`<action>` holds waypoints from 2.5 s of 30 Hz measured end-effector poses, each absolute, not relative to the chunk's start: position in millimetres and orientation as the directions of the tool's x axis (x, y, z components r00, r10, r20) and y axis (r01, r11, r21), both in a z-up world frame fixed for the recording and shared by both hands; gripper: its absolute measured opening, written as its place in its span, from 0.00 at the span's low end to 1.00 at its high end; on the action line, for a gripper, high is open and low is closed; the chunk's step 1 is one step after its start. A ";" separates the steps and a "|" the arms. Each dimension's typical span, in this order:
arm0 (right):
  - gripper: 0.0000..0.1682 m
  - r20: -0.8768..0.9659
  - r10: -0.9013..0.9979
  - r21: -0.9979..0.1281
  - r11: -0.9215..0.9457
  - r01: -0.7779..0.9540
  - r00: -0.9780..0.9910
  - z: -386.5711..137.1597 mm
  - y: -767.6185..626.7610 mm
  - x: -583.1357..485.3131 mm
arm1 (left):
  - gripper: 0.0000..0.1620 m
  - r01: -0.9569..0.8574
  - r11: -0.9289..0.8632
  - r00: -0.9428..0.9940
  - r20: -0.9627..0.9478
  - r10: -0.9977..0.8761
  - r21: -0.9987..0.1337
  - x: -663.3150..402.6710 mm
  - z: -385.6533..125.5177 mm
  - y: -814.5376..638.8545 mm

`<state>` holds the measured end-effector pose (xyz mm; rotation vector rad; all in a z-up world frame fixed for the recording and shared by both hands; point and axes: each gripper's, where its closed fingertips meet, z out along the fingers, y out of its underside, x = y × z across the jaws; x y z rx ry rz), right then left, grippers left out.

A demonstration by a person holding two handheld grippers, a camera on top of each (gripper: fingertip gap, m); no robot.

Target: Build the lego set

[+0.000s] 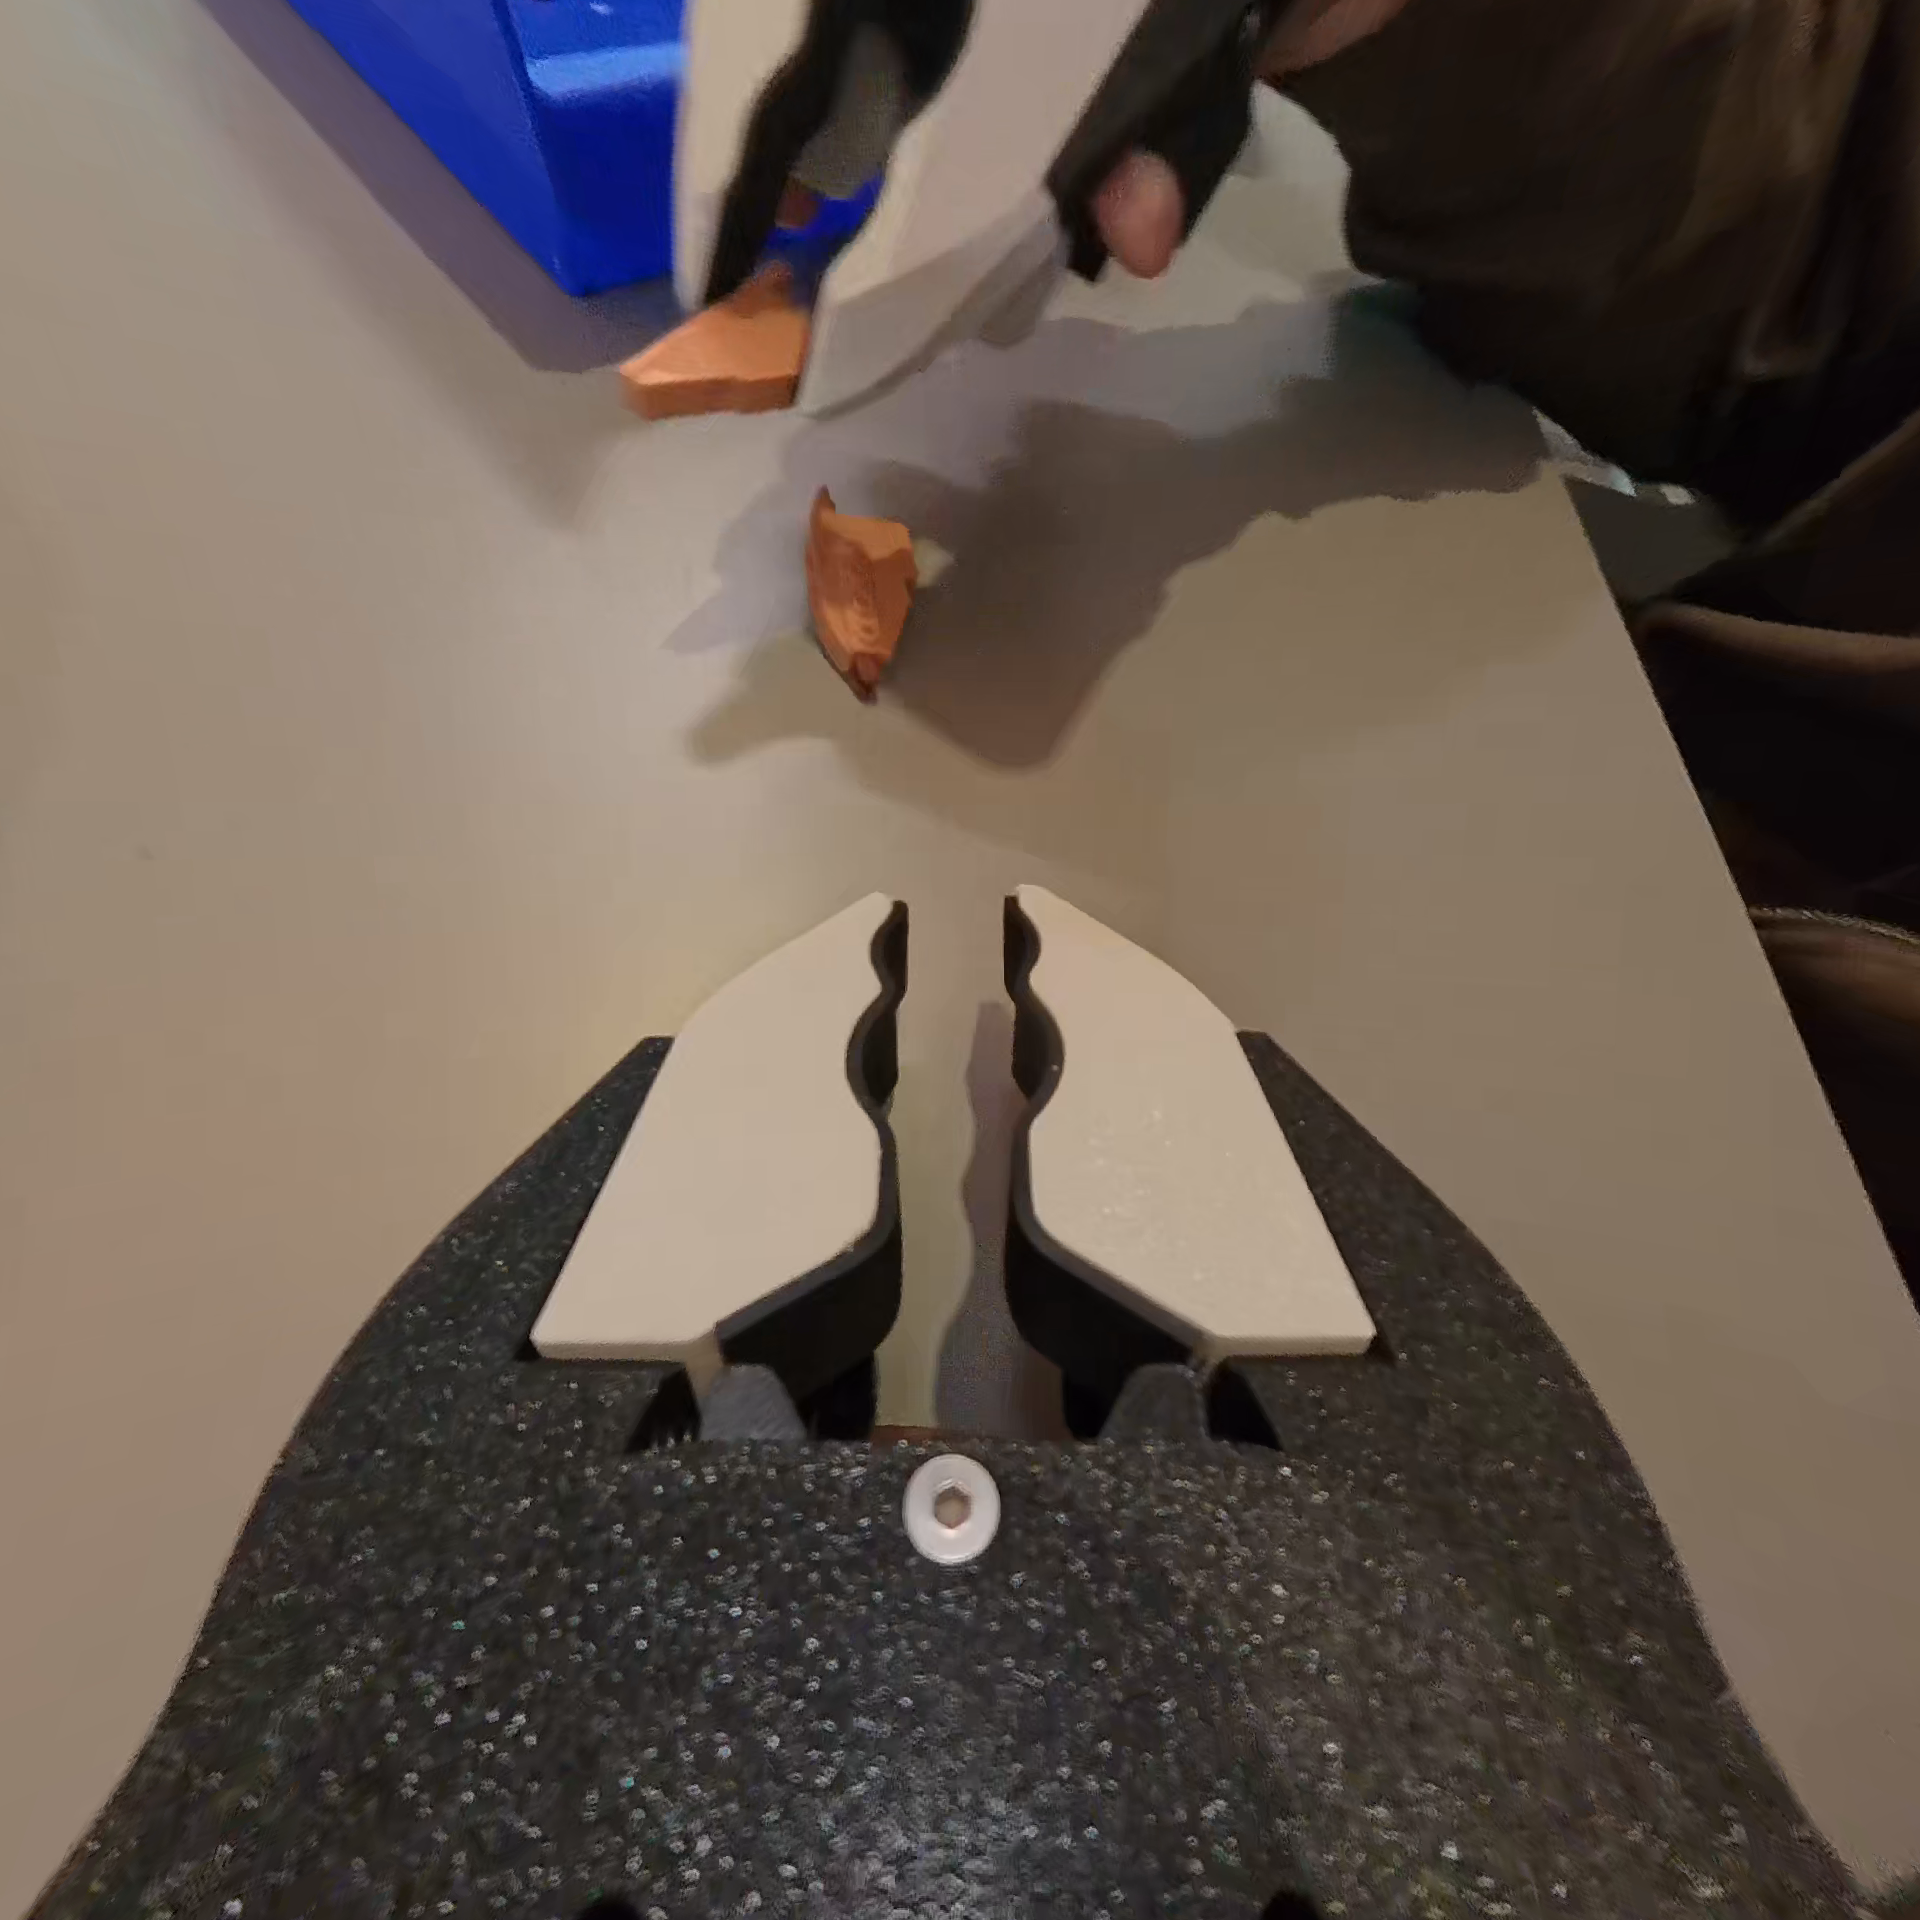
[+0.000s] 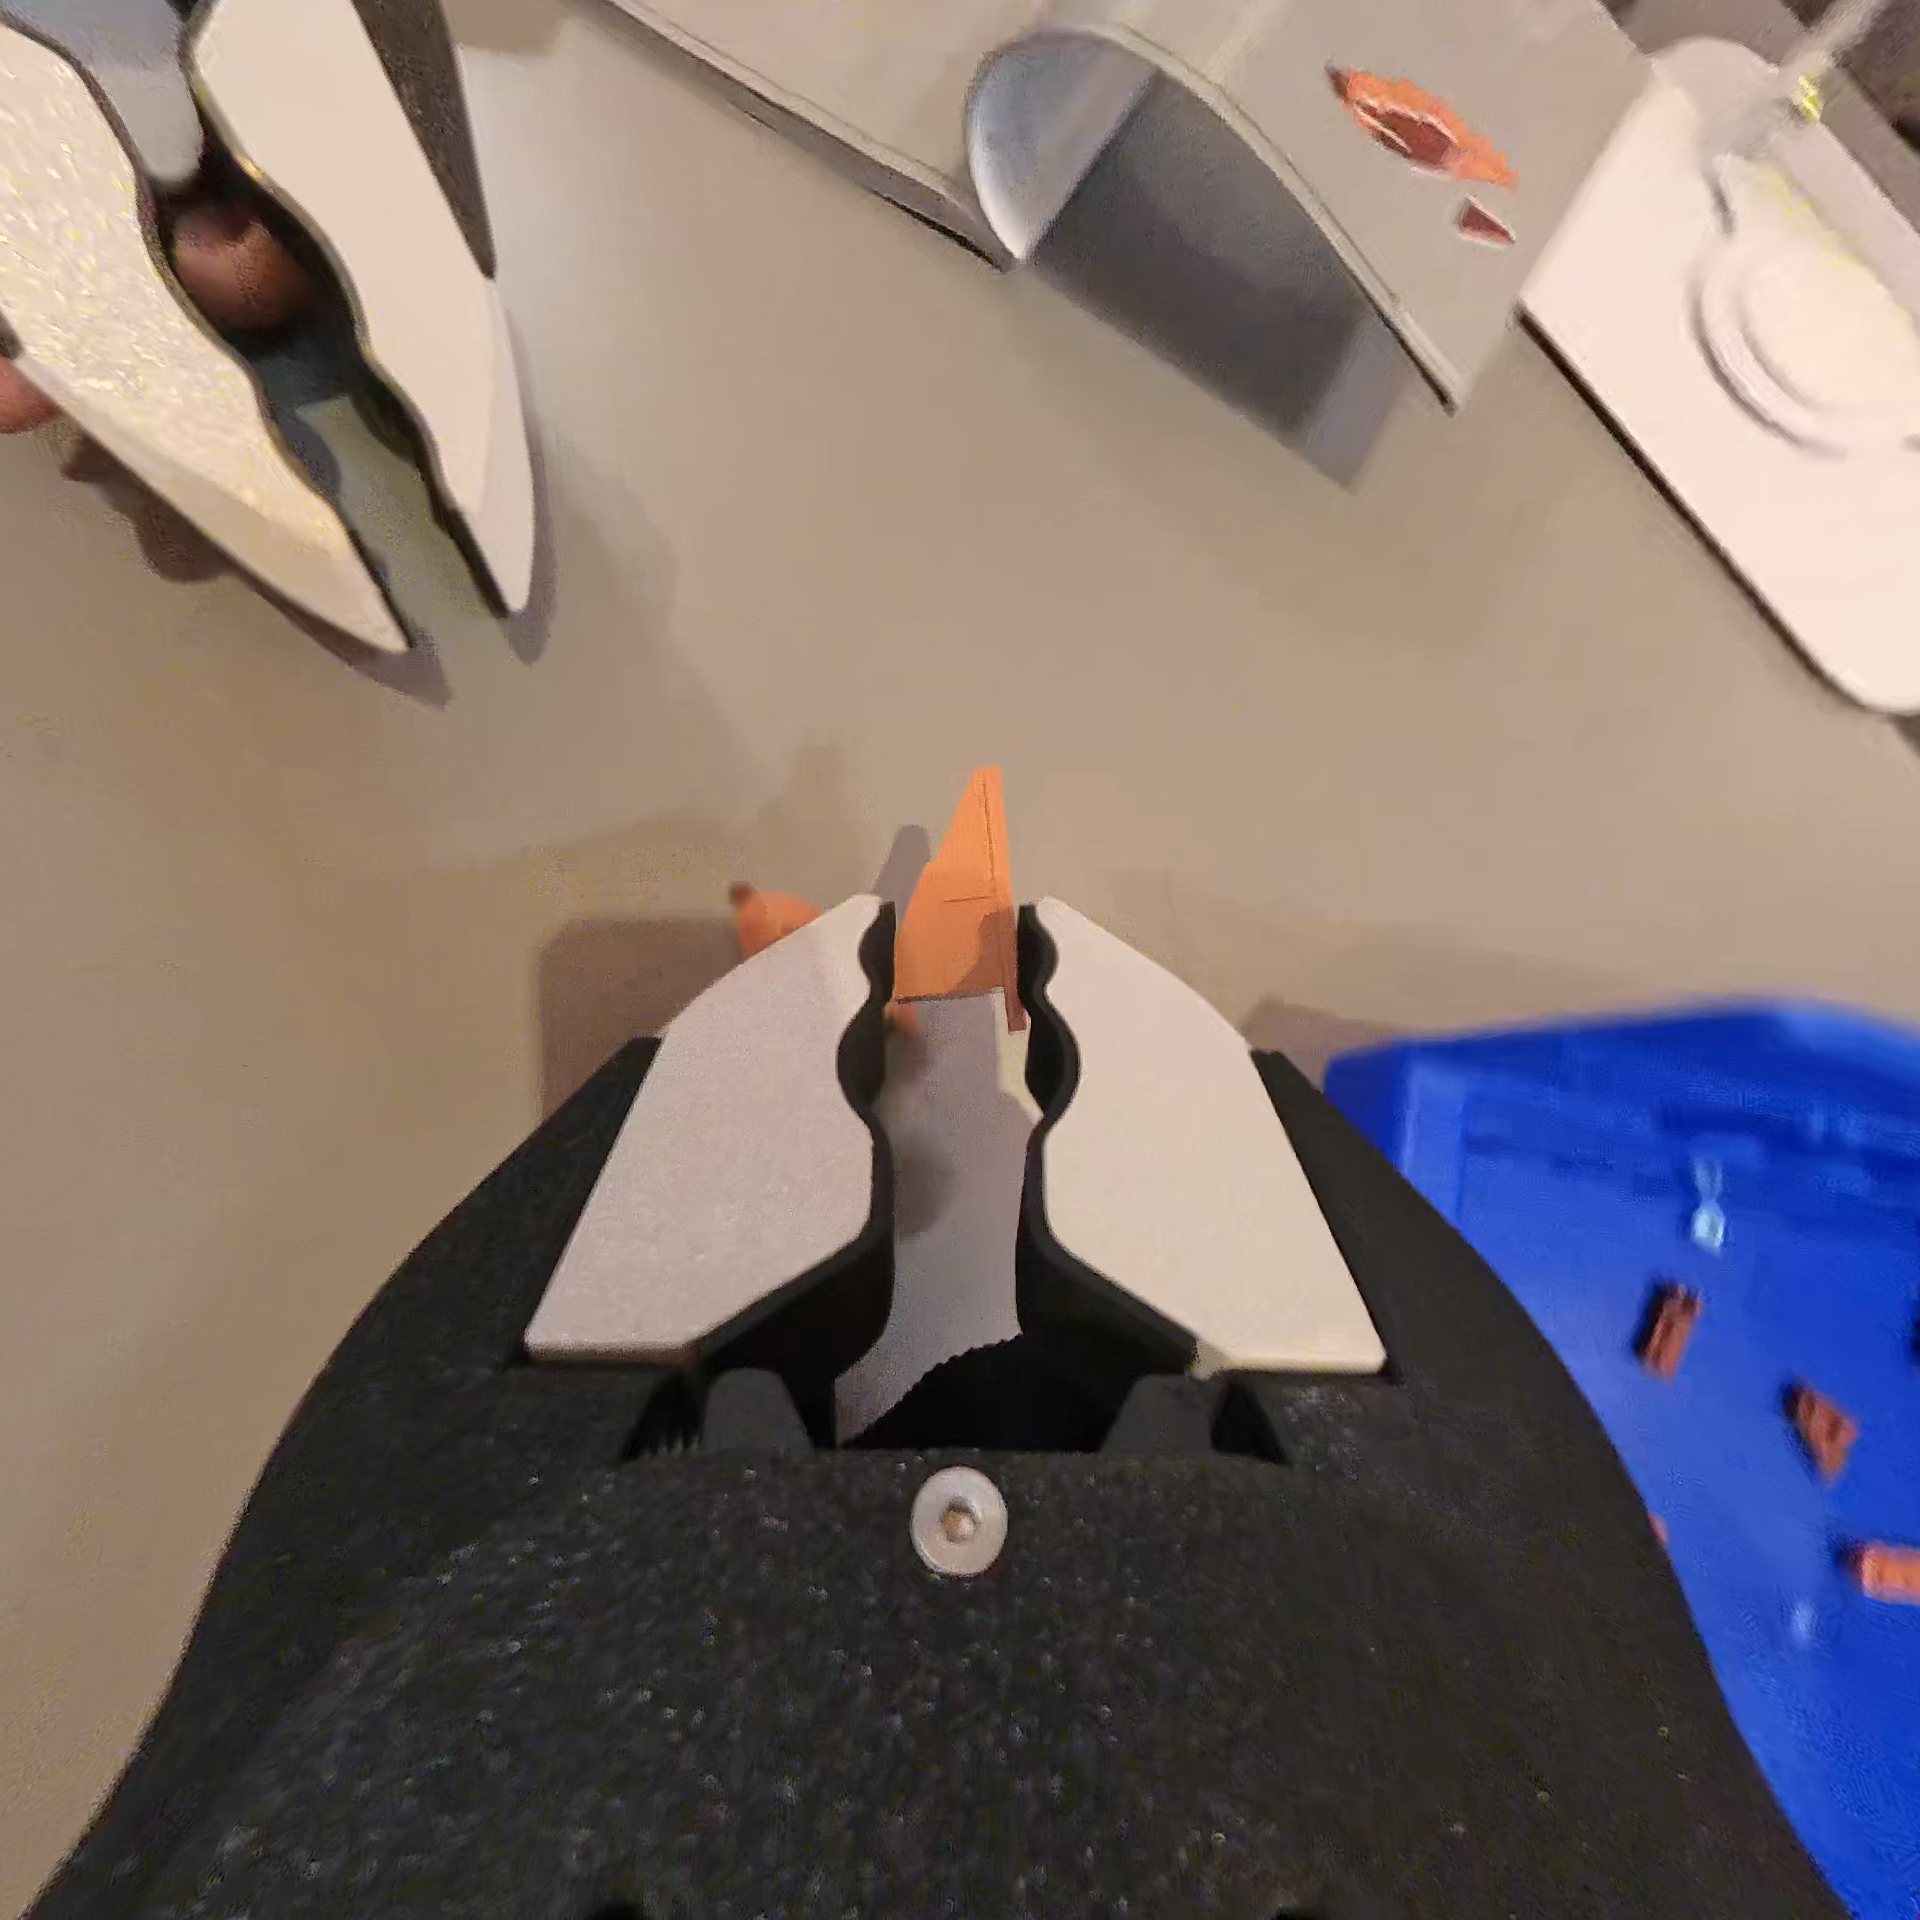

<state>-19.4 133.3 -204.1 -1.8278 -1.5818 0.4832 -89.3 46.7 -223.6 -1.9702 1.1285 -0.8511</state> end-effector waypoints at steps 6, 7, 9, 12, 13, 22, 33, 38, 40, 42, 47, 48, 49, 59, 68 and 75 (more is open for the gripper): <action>0.11 0.084 0.921 -0.667 -0.231 0.709 0.379 -233.9 115.9 46.1 | 0.19 -0.463 -0.323 0.509 0.051 -0.859 -0.825 -63.3 -226.8 75.7; 0.10 0.072 0.918 -0.667 -0.246 0.704 0.390 -237.4 113.4 49.9 | 0.19 -0.471 -0.315 0.513 0.035 -0.858 -0.824 -56.6 -227.4 79.4; 0.10 0.050 0.910 -0.669 -0.275 0.690 0.411 -240.9 111.9 52.6 | 0.21 -0.491 -0.308 0.513 0.016 -0.858 -0.815 -42.8 -229.7 86.9; 0.16 0.043 0.914 -0.667 -0.274 0.693 0.403 -241.1 107.7 53.2 | 0.25 -0.541 -0.339 0.522 0.009 -0.853 -0.770 -28.8 -240.0 96.7; 0.17 0.049 0.915 -0.671 -0.268 0.691 0.402 -239.0 107.2 54.8 | 0.25 -0.559 -0.354 0.525 0.010 -0.851 -0.750 -26.2 -244.2 98.2; 0.21 0.006 0.931 -0.648 -0.275 0.711 0.366 -243.7 94.7 69.5 | 0.21 -0.598 -0.348 0.491 0.013 -0.871 -0.722 -8.1 -249.0 89.6; 0.21 -0.005 0.926 -0.700 -0.273 0.660 0.378 -234.9 97.6 71.9 | 0.22 -0.544 -0.409 0.529 0.079 -0.845 -0.732 -0.9 -238.6 78.2; 0.22 -0.043 0.958 -0.657 -0.240 0.714 0.282 -248.3 66.2 59.8 | 0.24 -0.568 -0.425 0.553 0.056 -0.831 -0.705 6.1 -244.8 81.7; 0.22 -0.072 0.972 -0.677 -0.212 0.705 0.223 -244.3 50.9 51.7 | 0.25 -0.575 -0.430 0.565 0.043 -0.824 -0.696 6.6 -246.6 83.3; 0.22 -0.030 0.976 -0.695 -0.175 0.697 0.216 -240.0 52.3 50.9 | 0.25 -0.583 -0.428 0.570 0.027 -0.821 -0.690 6.4 -246.7 84.4; 0.23 0.132 0.974 -0.713 -0.037 0.701 0.186 -230.4 79.9 63.0 | 0.27 -0.615 -0.410 0.567 -0.016 -0.824 -0.673 6.3 -246.6 86.1; 0.23 0.157 0.973 -0.707 -0.010 0.707 0.171 -230.6 84.5 65.2 | 0.27 -0.623 -0.408 0.563 -0.021 -0.826 -0.667 6.7 -247.2 86.1; 0.24 0.175 0.972 -0.696 0.010 0.718 0.156 -232.3 89.3 67.0 | 0.28 -0.630 -0.407 0.561 -0.025 -0.828 -0.661 7.0 -248.1 86.5; 0.21 0.098 0.995 -0.649 0.060 0.758 0.005 -248.8 97.3 47.0 | 0.19 -0.648 -0.390 0.529 -0.019 -0.849 -0.654 14.4 -250.1 93.8; 0.14 0.234 0.965 -0.666 0.250 0.703 -0.122 -246.1 89.3 34.0 | 0.18 -0.601 -0.381 0.466 0.079 -0.881 -0.703 13.7 -247.3 88.1; 0.14 0.321 0.929 -0.676 0.362 0.642 -0.187 -241.2 83.3 26.4 | 0.18 -0.650 -0.314 0.400 0.041 -0.916 -0.692 11.4 -248.7 78.2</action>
